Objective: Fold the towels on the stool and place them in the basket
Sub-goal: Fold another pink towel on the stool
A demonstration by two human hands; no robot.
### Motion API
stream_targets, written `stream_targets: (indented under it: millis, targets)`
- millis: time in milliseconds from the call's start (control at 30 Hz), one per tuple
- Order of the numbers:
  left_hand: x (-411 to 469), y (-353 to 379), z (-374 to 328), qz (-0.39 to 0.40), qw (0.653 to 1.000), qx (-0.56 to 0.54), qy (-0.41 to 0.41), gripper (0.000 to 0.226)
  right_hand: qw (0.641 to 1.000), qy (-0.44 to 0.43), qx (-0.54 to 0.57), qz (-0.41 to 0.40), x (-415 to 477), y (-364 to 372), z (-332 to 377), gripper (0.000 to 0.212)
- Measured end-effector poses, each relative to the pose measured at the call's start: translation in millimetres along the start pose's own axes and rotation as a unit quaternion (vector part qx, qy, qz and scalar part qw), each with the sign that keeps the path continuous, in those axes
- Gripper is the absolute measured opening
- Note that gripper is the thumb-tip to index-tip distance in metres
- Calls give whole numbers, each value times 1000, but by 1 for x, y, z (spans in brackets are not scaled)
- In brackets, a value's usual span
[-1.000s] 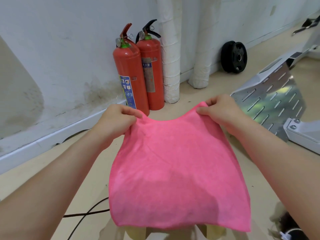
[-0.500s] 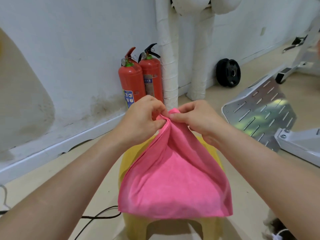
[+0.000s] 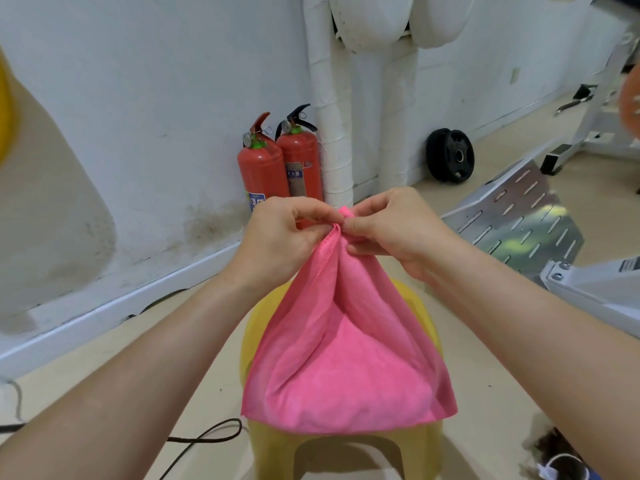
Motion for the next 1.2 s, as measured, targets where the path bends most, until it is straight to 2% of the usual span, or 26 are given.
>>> stream_targets:
  millis: [100,167,333,467,600,800,967,1033,1100,1167,1200]
  targets:
    - [0,-2,-4,-28,998,29,44,19,1000,-1,5,18,-1,3,2,9]
    - [0,-4,-6,-40,998,43,38,19,1000,-7,-6,25,-3,4,4,11]
    - [1,-5,-12,-30,989,122,77,16,998,-23,-38,34,-6,6,7,19]
    - [3,-8,-17,-25,981,172,89,17,996,-23,-52,67,-11,6,12,13]
    - [3,-11,-19,-17,979,184,84,21,994,-32,-82,63,-13,4,13,15]
    - [-1,-12,-27,-3,961,230,154,22,996,-23,-69,47,-13,5,14,10]
    - [0,-17,-27,-35,979,168,109,28,992,-95,-76,-11,-15,8,21,14]
    - [3,-22,-22,-45,993,98,49,32,986,-129,-86,-51,-15,4,28,17]
    - [4,-25,-9,-10,998,60,-8,32,981,-153,-80,-86,-14,-6,38,18]
    - [1,-30,3,23,995,88,-35,25,979,-163,-64,-107,-13,-20,49,22]
    - [0,-36,5,16,990,140,-19,24,976,-170,-65,-120,-13,-27,53,27]
Point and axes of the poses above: each hand's wrist, its own x-axis towards the middle knuckle, its own y-axis out of the palm, z = x × y, the point moved 4 cm from there along x, towards the middle knuckle
